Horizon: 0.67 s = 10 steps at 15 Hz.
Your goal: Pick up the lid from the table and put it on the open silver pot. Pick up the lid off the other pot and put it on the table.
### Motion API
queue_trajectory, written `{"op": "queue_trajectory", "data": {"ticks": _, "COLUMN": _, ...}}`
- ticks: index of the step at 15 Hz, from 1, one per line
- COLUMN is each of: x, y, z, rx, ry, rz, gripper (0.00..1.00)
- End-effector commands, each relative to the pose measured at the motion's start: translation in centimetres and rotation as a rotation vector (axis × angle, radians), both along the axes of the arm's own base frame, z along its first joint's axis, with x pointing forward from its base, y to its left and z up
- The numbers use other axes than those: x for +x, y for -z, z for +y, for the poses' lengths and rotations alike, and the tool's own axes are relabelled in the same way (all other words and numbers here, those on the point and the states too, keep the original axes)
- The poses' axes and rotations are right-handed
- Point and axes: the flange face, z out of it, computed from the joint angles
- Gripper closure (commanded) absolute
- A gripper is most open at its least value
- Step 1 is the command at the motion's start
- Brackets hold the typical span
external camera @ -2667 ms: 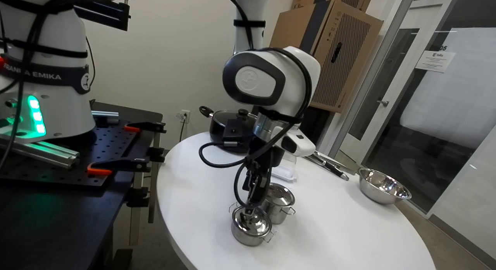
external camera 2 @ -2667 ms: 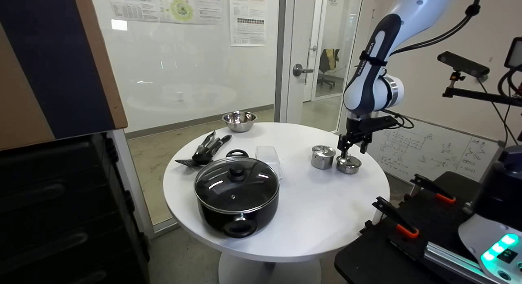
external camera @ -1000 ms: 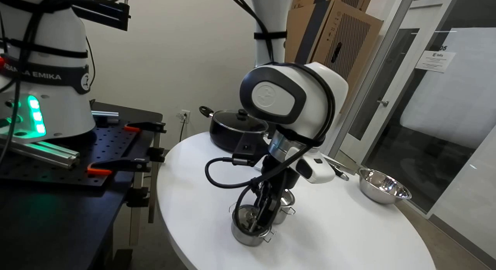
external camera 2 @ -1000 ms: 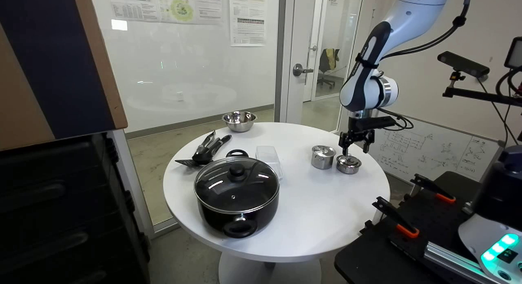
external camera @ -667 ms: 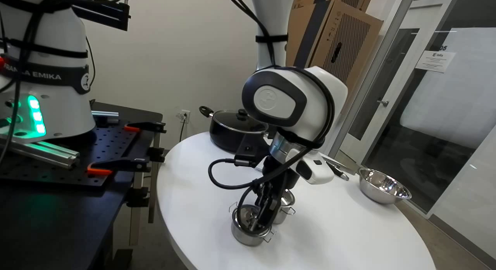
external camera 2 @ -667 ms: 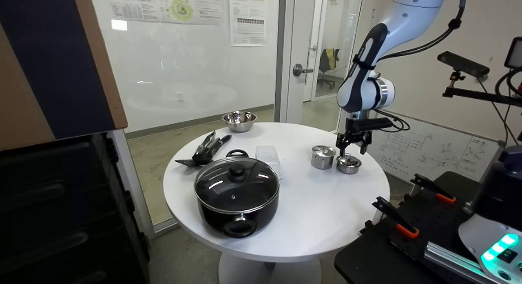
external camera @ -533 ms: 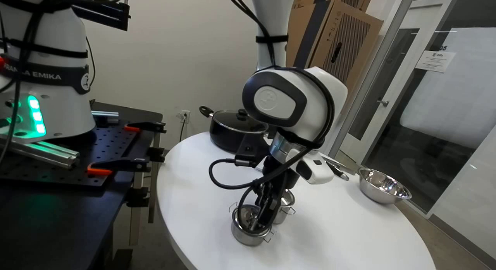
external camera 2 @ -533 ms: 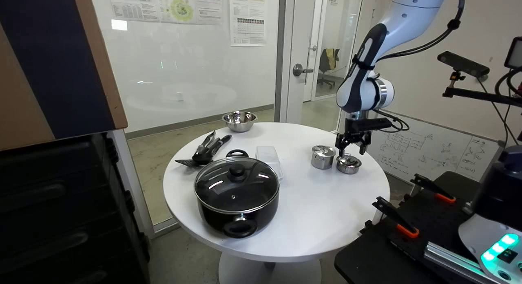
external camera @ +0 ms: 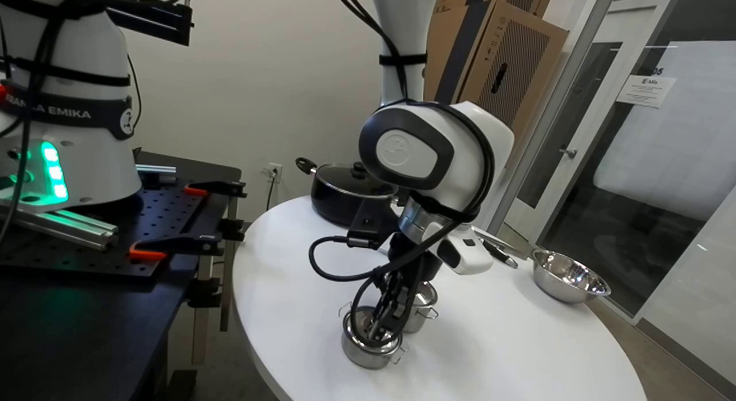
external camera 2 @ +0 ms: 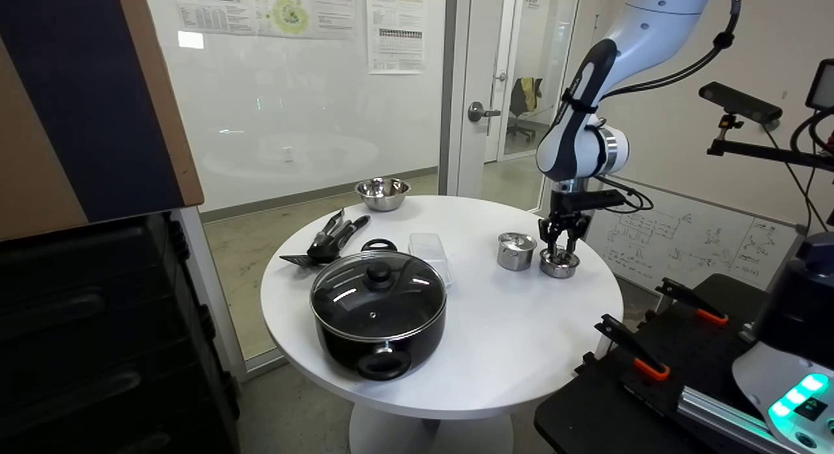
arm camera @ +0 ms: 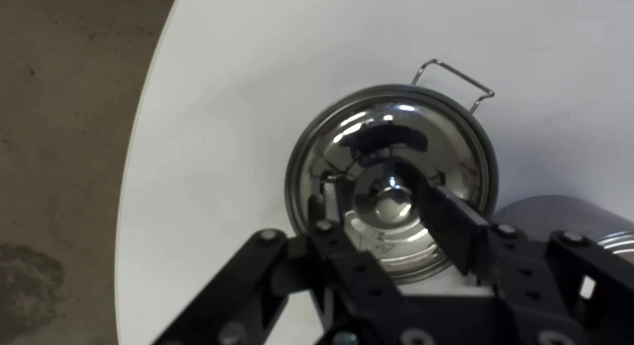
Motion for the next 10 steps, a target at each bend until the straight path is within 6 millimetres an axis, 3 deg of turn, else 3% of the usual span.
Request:
{"op": "queue_trajectory", "data": {"ticks": 1, "x": 0.5, "y": 0.5, "z": 0.5, "rx": 0.014, "ry": 0.018, "rz": 0.015, "gripper": 0.81}}
{"op": "queue_trajectory", "data": {"ticks": 3, "x": 0.6, "y": 0.3, "z": 0.5, "rx": 0.013, "ry": 0.020, "rz": 0.014, "gripper": 0.94}}
{"op": "queue_trajectory", "data": {"ticks": 5, "x": 0.8, "y": 0.2, "z": 0.5, "rx": 0.015, "ry": 0.023, "rz": 0.017, "gripper": 0.99}}
{"op": "queue_trajectory", "data": {"ticks": 10, "x": 0.5, "y": -0.6, "z": 0.6, "rx": 0.036, "ry": 0.024, "rz": 0.020, "gripper": 0.95}}
